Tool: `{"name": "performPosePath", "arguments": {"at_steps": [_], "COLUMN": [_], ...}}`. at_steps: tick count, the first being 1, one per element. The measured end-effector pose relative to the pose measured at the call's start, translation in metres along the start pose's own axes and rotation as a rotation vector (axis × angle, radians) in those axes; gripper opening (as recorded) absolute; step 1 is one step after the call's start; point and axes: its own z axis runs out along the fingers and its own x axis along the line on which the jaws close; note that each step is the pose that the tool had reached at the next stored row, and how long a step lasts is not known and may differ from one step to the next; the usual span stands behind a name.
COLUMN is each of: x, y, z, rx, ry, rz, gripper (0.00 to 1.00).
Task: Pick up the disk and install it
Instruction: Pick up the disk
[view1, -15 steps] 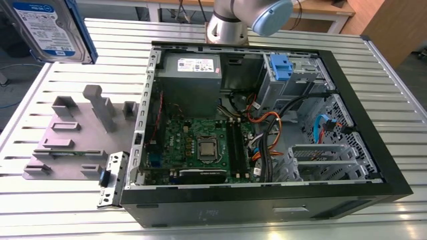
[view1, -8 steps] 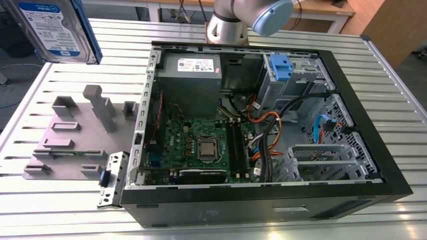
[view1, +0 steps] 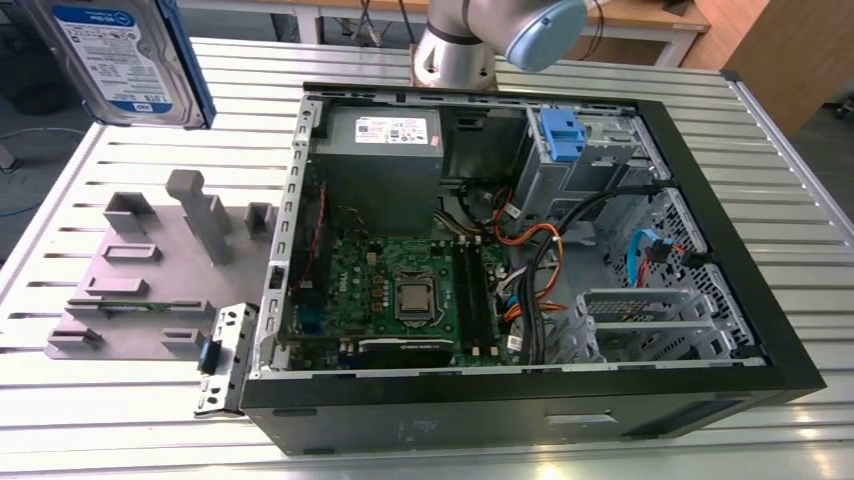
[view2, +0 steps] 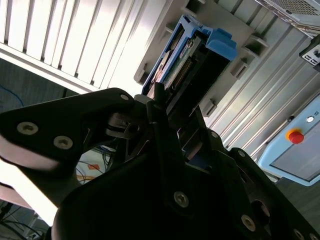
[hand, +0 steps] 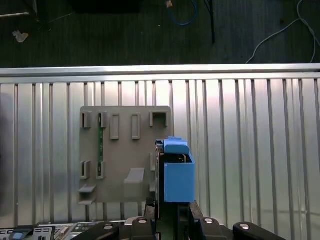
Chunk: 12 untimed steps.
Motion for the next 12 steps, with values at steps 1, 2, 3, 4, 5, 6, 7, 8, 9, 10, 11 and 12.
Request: {"name": "performPosePath", "arguments": {"at_steps": [1,2,3,4,5,6,7,8,9,10,11,12], "x": [-0.0001,-0.0001,-0.0002,-0.0002,-0.0003,-0.0004,-0.0004,-0.0004,-0.0004,-0.0004,-0.0004,-0.0005], "y": [-0.0013,-0.0026,-0.0039,-0.0053,-0.0067,-0.0078,-0.0088,-0.0090,-0.0090,-0.0090,-0.0091,-0.0091], "z": [-0.0001,-0.0001,-0.0001,-0.0002,-0.0002,-0.0003,-0.0003,-0.0003,-0.0003,-0.0003,-0.0008,-0.0018], "rx": [-0.0001,0.0000,0.0000,0.0000,0.0000,-0.0001,-0.0001,0.0000,0.0000,0.0001,0.0000,-0.0001], "ry": [0.0000,0.0000,0.0000,0.0000,0.0000,0.0000,0.0001,0.0000,0.0000,-0.0001,-0.0002,-0.0001], "rz": [0.000,0.000,0.000,0.000,0.000,0.000,0.000,0.000,0.000,0.000,0.000,0.000], "gripper": [0.35,0.35,0.35,0.35,0.35,0.35,0.35,0.35,0.35,0.35,0.35,0.35]}}
